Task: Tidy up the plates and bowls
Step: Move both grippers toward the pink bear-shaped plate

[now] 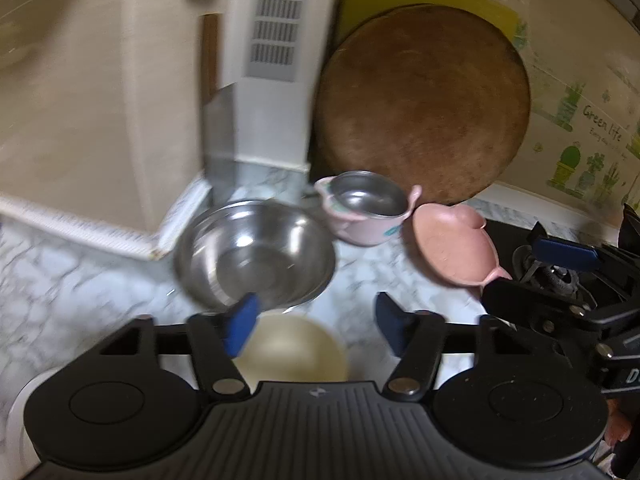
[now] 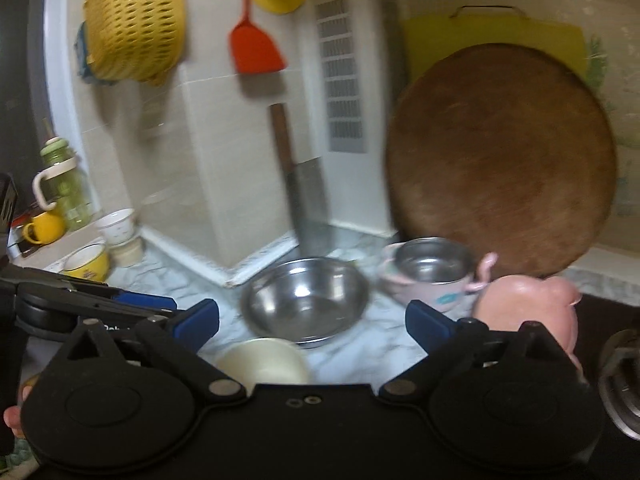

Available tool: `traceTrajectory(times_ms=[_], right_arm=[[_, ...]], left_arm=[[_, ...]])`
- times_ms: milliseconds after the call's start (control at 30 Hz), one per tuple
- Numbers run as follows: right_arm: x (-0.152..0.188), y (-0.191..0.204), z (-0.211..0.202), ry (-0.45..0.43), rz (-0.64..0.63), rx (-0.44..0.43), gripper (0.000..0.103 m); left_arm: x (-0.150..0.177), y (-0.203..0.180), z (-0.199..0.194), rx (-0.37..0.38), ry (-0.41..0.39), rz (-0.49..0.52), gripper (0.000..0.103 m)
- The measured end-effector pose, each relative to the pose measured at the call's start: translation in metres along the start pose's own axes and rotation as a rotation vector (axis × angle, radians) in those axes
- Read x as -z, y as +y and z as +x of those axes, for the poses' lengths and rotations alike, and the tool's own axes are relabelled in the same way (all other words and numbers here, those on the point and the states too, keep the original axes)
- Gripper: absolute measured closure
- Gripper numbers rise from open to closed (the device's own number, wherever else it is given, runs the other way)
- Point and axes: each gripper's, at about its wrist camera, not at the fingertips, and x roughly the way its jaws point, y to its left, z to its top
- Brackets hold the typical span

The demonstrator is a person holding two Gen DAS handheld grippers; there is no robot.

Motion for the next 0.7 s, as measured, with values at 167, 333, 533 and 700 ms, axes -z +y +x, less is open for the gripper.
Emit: traceTrajectory(times_ms=[167,333,533,700], right_arm=[[0.001,-0.052,-0.003,0.005,0.022,0.113,0.001],[0.003,-0.111,0.012,0.076,0.076,0.194,0.001],[0.0,-0.167,0.037,0.141,0.087,0.27,0.001],[0.0,-0.207,0.067,0.216,0.134,0.302,0.001]], left_arm=[[-0.023,-0.041,0.035,0.05,0.003,0.024,0.028],[-0.038,-0.077,0.081,0.072,0.049,0.005,0.027],[-0.046,-0.11,0.131,0.07,0.077,0.018,0.027],[-0.05,-0.132,0.173,0.048,0.113,0.044,0.027]])
